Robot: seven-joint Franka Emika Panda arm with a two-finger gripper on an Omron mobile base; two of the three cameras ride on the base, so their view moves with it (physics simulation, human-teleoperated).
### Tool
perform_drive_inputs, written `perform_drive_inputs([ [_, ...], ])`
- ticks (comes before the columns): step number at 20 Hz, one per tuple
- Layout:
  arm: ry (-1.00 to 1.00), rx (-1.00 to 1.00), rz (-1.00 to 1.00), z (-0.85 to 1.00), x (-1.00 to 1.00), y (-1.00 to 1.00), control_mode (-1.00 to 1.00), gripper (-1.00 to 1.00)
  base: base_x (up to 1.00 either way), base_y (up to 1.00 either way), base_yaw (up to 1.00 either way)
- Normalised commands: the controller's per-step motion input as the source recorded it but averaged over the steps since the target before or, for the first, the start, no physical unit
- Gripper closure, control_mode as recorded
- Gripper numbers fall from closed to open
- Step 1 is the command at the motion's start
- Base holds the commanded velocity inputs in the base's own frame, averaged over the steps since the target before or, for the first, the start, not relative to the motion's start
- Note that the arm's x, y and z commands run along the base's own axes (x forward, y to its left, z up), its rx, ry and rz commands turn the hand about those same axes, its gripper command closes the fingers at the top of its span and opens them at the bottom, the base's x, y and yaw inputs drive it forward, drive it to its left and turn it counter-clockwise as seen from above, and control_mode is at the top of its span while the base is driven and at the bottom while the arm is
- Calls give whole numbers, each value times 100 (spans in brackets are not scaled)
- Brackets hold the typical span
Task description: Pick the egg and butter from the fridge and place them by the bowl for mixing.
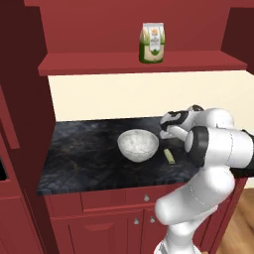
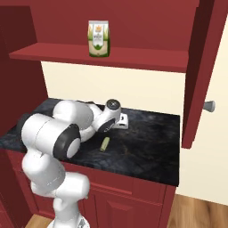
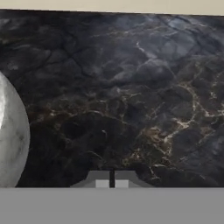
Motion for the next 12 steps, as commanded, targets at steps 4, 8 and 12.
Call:
perform_drive_inputs([
  [4,-28,-3,-5,74,-78,42,-100,-100,0,0,0],
  [8,-32,0,-15,100,-100,62,-100,-100,0,0,0],
  [12,-33,-1,-31,82,-100,64,-100,-100,0,0,0],
])
